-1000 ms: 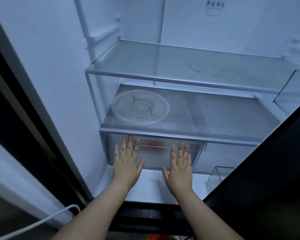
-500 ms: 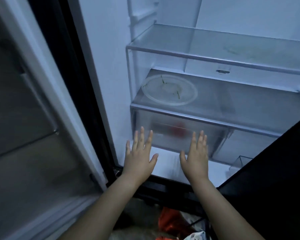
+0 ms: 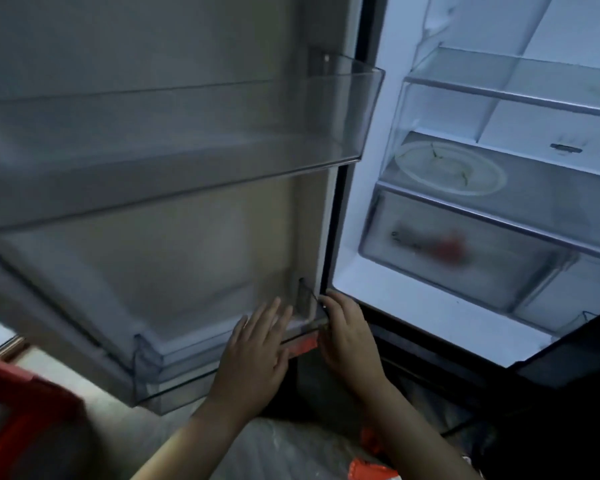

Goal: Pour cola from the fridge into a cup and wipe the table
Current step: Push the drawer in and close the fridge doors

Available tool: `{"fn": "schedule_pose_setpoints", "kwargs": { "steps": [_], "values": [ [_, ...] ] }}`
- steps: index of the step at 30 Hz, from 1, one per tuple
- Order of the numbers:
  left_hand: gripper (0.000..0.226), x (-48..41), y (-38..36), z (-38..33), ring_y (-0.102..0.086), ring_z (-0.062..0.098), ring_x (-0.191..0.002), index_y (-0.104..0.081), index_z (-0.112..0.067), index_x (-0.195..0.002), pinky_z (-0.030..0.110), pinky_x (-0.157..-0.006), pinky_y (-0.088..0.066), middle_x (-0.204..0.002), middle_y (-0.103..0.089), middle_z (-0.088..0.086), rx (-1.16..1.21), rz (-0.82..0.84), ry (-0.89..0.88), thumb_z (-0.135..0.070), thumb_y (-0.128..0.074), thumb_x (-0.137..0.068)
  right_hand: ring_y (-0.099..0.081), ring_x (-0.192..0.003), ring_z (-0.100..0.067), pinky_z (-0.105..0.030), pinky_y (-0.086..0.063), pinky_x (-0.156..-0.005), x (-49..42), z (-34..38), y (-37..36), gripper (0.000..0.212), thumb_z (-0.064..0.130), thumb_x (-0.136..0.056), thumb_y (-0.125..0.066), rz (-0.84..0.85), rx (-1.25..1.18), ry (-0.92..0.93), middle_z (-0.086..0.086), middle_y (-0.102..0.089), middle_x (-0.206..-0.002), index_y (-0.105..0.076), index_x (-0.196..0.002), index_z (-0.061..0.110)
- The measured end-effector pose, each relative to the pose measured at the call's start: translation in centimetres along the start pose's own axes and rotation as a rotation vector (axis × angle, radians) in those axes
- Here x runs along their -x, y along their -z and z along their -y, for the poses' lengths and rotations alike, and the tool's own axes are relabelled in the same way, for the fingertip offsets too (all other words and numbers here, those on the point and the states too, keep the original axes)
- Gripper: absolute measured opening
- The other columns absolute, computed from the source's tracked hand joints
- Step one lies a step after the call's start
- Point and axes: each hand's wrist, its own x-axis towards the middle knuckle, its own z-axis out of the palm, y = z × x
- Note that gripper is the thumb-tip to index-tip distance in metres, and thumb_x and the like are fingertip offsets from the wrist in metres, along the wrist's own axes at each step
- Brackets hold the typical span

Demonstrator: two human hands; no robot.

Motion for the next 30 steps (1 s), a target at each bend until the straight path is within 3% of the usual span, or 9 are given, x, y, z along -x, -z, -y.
{"fn": "schedule_pose_setpoints", "kwargs": {
  "steps": [4,8,11,13,17,19,23,27,30],
  "values": [
    [0.057,4.7,1.8,3.8,-0.053,0.024,-0.124,-0.040,-0.018,-0.138,0.044,-0.097,-0.044,-0.139,-0.052,0.006,-0.048,0.025,0.092,-0.038,-0.036,-0.084,-0.045,-0.114,-0.022,-0.038,-0.047,-0.097,1.1,5.5,-2.8,0.041,0.012,-0.077,-0.056,0.008,0.032,0.057,-0.016,-0.060,-0.120,-0.055,-0.118,0.004],
    [0.058,10.5,3.2,7.6,-0.046,0.026,-0.131,-0.044,-0.015,-0.139,0.045,-0.102,-0.042,-0.144,-0.047,0.007,-0.039,0.022,0.114,-0.034,-0.050,-0.084,-0.046,-0.117,-0.020,-0.035,-0.042,-0.100,3.0,11.5,-5.8,0.051,0.003,-0.071,-0.075,0.053,0.014,0.067,-0.014,-0.059,-0.123,-0.057,-0.119,0.006],
    [0.070,14.4,3.8,9.8,-0.046,0.026,-0.131,-0.047,-0.014,-0.138,0.044,-0.106,-0.033,-0.142,-0.048,0.007,-0.048,0.014,0.140,-0.030,-0.072,-0.074,-0.047,-0.121,-0.023,-0.038,-0.041,-0.104,4.9,15.3,-7.8,0.040,0.017,-0.084,-0.055,0.090,-0.019,0.105,-0.012,-0.054,-0.130,-0.053,-0.123,0.010],
    [0.071,16.4,4.2,10.9,-0.046,0.027,-0.130,-0.048,-0.013,-0.137,0.041,-0.106,-0.031,-0.142,-0.049,0.006,-0.065,0.038,0.149,-0.030,-0.073,-0.073,-0.048,-0.124,-0.026,-0.039,-0.041,-0.106,6.1,17.7,-9.1,0.042,0.024,-0.088,-0.042,0.109,-0.035,0.114,-0.011,-0.052,-0.132,-0.053,-0.126,0.011],
    [0.067,18.3,4.2,11.5,-0.001,0.018,-0.147,-0.009,-0.019,-0.152,0.030,-0.116,0.004,-0.158,-0.006,-0.006,0.012,0.064,0.132,-0.029,-0.043,-0.096,-0.042,-0.132,-0.030,-0.040,-0.032,-0.111,7.8,19.9,-10.4,0.045,0.019,-0.089,-0.045,0.131,0.060,0.147,-0.012,-0.051,-0.137,-0.050,-0.133,0.008],
    [0.067,19.0,4.2,11.4,0.010,0.014,-0.146,0.002,-0.022,-0.152,0.029,-0.114,0.009,-0.159,0.004,-0.007,0.028,0.085,0.128,-0.030,-0.037,-0.099,-0.041,-0.133,-0.032,-0.043,-0.037,-0.109,8.0,19.9,-10.5,0.054,0.010,-0.084,-0.057,0.156,0.102,0.145,-0.012,-0.050,-0.139,-0.047,-0.137,0.009],
    [0.070,19.8,4.4,11.5,0.015,0.012,-0.144,0.003,-0.023,-0.152,0.031,-0.117,0.007,-0.159,0.005,-0.006,0.056,0.087,0.109,-0.030,-0.041,-0.097,-0.041,-0.132,-0.030,-0.040,-0.035,-0.110,8.0,20.1,-9.8,0.051,0.009,-0.085,-0.057,0.170,0.119,0.127,-0.010,-0.051,-0.136,-0.047,-0.135,0.013],
    [0.071,20.4,5.4,12.5,-0.008,0.019,-0.144,-0.030,-0.017,-0.147,0.047,-0.114,-0.025,-0.156,-0.024,0.004,0.078,-0.114,0.048,-0.022,-0.065,-0.086,-0.043,-0.129,-0.026,-0.039,-0.037,-0.110,8.9,20.4,-8.9,0.045,0.010,-0.083,-0.060,0.156,0.158,0.114,-0.008,-0.054,-0.130,-0.052,-0.128,0.013],
    [0.077,20.7,6.1,13.3,-0.012,0.022,-0.145,-0.030,-0.016,-0.146,0.042,-0.116,-0.016,-0.156,-0.021,0.006,0.080,-0.233,-0.020,-0.020,-0.072,-0.080,-0.041,-0.131,-0.023,-0.035,-0.035,-0.111,10.5,19.8,-7.8,0.045,0.012,-0.083,-0.064,0.111,0.114,0.085,-0.007,-0.053,-0.131,-0.054,-0.126,0.013]
  ]
}}
